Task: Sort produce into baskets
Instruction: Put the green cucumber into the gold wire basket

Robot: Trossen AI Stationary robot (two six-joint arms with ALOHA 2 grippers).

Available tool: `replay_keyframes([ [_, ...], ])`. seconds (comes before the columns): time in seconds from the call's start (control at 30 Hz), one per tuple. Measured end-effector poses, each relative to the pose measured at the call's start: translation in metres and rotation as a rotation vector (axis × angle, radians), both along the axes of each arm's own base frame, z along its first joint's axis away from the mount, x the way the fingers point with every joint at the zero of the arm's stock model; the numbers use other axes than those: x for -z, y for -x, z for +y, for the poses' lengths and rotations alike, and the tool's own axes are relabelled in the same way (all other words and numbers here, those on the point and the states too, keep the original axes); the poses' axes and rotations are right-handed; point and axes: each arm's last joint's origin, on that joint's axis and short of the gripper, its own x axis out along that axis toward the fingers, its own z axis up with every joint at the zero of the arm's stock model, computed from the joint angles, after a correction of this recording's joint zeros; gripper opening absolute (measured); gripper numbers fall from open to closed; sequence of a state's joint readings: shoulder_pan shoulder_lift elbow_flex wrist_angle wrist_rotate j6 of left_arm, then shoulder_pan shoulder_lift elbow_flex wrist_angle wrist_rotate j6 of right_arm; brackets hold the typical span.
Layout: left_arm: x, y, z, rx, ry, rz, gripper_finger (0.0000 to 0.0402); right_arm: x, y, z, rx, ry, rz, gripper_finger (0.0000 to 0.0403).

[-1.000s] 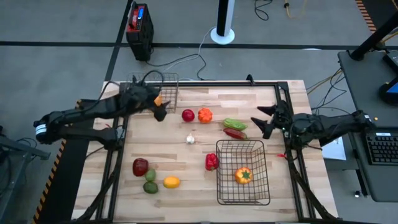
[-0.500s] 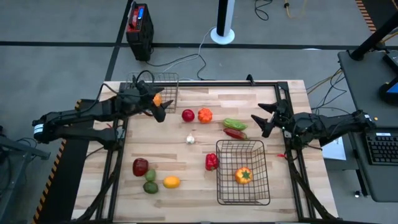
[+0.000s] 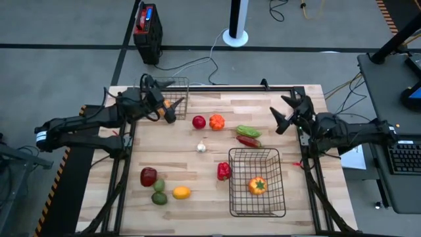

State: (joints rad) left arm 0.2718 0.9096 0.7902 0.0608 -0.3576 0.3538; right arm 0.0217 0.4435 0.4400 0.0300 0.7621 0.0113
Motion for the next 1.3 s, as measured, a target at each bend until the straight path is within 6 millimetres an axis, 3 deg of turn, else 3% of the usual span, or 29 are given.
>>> replay_keyframes([
  [0.17, -0.004, -0.003, 0.003, -0.06, 0.052, -0.077, 0.0312, -0.01, 0.007, -0.001, 0.001, -0.072, -0.143, 0.0352],
  [0.33, -0.028, -0.003, 0.004, -0.065, 0.06, -0.126, 0.0304, -0.028, 0.013, -0.001, -0.015, -0.065, -0.19, 0.0352],
  [0.43, -0.023, -0.009, 0.002, 0.007, 0.096, -0.076, 0.03, -0.027, 0.003, 0.002, -0.135, -0.063, -0.086, 0.0352],
  [0.53, -0.015, -0.016, -0.007, 0.105, 0.117, -0.03, 0.0298, -0.014, -0.019, 0.006, -0.258, -0.152, 0.063, 0.0352],
  [0.63, -0.009, -0.025, -0.021, 0.205, 0.101, 0.003, 0.0294, -0.017, -0.032, 0.007, -0.282, -0.291, 0.086, 0.0352],
  [0.9, -0.003, -0.028, -0.054, 0.33, 0.285, -0.038, 0.0291, -0.058, -0.062, 0.008, -0.212, -0.411, 0.363, 0.0352],
  [1.0, 0.002, -0.029, -0.067, 0.355, 0.325, -0.036, 0.029, -0.062, -0.075, 0.007, -0.125, -0.438, 0.487, 0.0352],
  [1.13, 0.006, -0.026, -0.079, 0.262, 0.349, -0.038, 0.029, -0.069, -0.088, 0.001, -0.056, -0.478, 0.642, 0.0352],
  [1.3, 0.008, -0.023, -0.096, 0.28, 0.379, -0.028, 0.029, -0.064, -0.105, -0.005, -0.074, -0.546, 0.804, 0.0352],
])
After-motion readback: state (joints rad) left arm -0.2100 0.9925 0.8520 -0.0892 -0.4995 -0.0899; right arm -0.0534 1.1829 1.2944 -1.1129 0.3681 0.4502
